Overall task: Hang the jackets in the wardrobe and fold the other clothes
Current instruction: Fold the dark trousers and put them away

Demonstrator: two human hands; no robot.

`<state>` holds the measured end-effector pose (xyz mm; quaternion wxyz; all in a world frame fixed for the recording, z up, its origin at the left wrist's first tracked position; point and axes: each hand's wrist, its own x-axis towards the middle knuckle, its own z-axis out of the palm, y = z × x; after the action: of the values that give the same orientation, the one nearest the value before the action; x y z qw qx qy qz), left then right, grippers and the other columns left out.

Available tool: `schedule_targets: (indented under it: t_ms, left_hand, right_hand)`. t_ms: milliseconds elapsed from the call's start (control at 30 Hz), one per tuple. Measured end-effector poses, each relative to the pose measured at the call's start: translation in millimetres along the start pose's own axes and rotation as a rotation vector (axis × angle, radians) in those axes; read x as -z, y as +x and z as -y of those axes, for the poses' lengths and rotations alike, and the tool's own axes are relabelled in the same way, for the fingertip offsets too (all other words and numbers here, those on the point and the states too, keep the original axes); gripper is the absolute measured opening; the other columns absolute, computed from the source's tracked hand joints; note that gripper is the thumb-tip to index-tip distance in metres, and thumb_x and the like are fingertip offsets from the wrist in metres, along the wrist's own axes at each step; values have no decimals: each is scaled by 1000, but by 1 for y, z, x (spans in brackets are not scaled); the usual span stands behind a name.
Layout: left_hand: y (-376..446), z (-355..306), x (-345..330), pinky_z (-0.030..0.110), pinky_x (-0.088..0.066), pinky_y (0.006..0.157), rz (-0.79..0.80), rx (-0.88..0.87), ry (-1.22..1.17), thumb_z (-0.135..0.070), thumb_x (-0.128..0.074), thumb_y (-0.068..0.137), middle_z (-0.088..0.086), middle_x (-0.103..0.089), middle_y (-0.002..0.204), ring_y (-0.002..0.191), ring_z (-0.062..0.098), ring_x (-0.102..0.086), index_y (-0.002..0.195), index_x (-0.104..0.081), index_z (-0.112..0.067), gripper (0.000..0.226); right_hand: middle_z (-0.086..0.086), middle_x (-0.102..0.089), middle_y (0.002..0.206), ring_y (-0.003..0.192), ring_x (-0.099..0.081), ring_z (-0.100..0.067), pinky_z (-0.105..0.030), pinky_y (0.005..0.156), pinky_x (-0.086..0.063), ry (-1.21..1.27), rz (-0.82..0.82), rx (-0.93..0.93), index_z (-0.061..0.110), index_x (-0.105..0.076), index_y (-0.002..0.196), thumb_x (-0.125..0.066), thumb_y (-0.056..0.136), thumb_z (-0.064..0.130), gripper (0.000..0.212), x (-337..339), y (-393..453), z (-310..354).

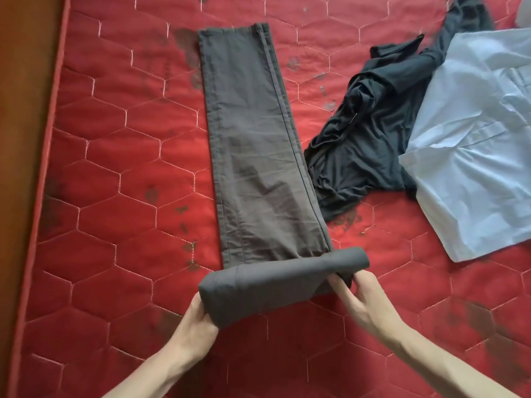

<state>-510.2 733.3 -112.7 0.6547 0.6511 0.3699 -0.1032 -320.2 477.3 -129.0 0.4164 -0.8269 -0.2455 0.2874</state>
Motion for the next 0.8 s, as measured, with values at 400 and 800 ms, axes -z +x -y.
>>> schedule_targets:
  t_ms: [400,800]
  left_hand:
    - [25,4,-43,-4,-33,93,-384,97,-8,-59,-37,106,-44,-59,121,118,-27,-51,132,-57,-43,36]
    - [37,3,-68,40,-41,76,-837,13,304,-44,-58,99,-4,-59,91,90,38,-60,102,-50,-23,23]
  right_hand:
    - [7,-60,72,64,-53,-15,-42,64,-44,84,-267,-238,28,-50,94,-50,108,40,19,-38,34,9]
    - [-6,-54,135,119,-57,-26,-44,95,-49,-283,-546,-206,18,-47,146,-61,102,32,49,-46,59,16]
